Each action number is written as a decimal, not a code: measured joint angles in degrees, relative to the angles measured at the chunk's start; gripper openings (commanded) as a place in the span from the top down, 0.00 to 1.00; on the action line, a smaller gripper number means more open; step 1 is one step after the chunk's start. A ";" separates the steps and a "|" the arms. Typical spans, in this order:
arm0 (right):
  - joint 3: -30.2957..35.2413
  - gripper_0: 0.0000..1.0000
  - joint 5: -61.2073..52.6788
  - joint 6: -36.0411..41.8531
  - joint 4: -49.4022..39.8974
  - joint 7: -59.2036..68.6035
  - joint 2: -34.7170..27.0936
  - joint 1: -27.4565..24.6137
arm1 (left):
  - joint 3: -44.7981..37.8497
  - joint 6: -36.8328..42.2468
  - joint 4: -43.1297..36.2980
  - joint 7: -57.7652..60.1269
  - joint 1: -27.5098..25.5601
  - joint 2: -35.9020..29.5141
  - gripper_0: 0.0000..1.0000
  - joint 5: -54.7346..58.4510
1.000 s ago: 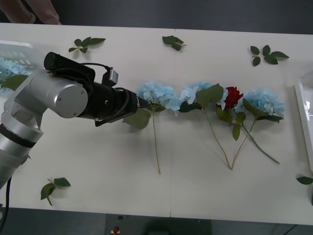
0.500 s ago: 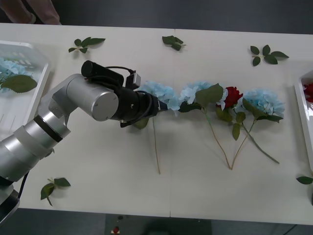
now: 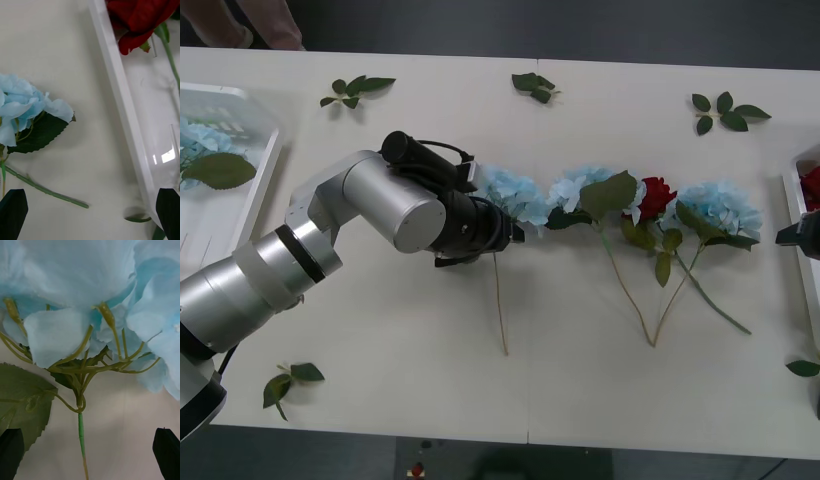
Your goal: Put the red flowers into the right box and the blue flowers into the left box
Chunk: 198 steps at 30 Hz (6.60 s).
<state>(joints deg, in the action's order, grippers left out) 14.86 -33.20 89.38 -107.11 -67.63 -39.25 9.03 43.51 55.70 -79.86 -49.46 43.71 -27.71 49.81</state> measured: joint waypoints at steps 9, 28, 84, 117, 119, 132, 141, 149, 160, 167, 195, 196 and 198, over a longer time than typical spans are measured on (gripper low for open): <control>-9.31 0.00 5.38 -4.40 0.00 6.70 3.85 1.37 | 3.18 0.00 0.82 0.00 1.17 0.00 0.00 -0.89; -19.79 0.00 10.02 -10.60 9.90 10.35 7.57 6.21 | 9.43 0.00 3.35 0.00 5.33 0.00 0.64 -6.34; -22.00 1.00 11.95 -14.56 12.20 10.34 9.51 6.16 | -49.81 39.08 -14.18 -40.26 -11.28 -42.68 1.00 13.31; 3.94 1.00 -40.40 -6.71 -11.94 -31.70 15.42 6.20 | -51.01 19.41 7.59 -46.18 -21.76 -39.39 0.23 0.65; 3.79 1.00 -44.26 -6.71 -11.93 -31.69 15.42 6.41 | -51.05 18.34 7.60 -46.19 -21.76 -39.39 0.15 1.85; 3.15 1.00 -60.35 -6.77 -8.21 -31.62 17.74 12.33 | -59.91 19.94 2.62 -46.21 -21.76 -39.39 0.00 21.94; -2.69 1.00 -64.85 -10.86 -4.64 -25.86 17.78 15.02 | -59.88 19.53 -0.95 -46.21 -21.76 -36.16 0.00 40.38; -8.01 1.00 -64.85 -16.86 -4.62 -20.32 17.78 17.19 | -59.88 16.12 -17.77 -46.21 -24.62 -28.38 0.00 41.16; -9.55 1.00 -63.74 -18.24 -4.61 -16.96 17.78 17.35 | -59.87 19.45 -38.98 -34.37 -27.31 -16.32 0.00 33.35; -9.55 1.00 -63.74 -18.24 -4.61 -16.97 17.78 17.35 | -56.61 20.04 -46.12 -28.25 -25.47 -10.27 0.00 33.29; -9.55 1.00 -63.74 -18.24 -4.61 -16.97 17.78 17.35 | -32.90 15.12 -54.66 -15.01 -21.62 -0.86 0.21 19.50; -9.55 1.00 -63.74 -18.24 -4.61 -16.98 17.78 17.35 | -32.74 15.12 -54.66 -15.01 -21.62 -0.55 0.37 19.30; -9.55 1.00 -63.74 -18.24 -4.61 -16.98 17.78 17.35 | -32.59 15.12 -54.66 -14.97 -21.62 -0.06 0.87 19.14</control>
<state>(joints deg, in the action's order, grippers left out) 5.32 -96.94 71.14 -111.72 -84.61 -21.47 26.38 10.91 70.81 -134.52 -64.43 22.10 -27.77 68.95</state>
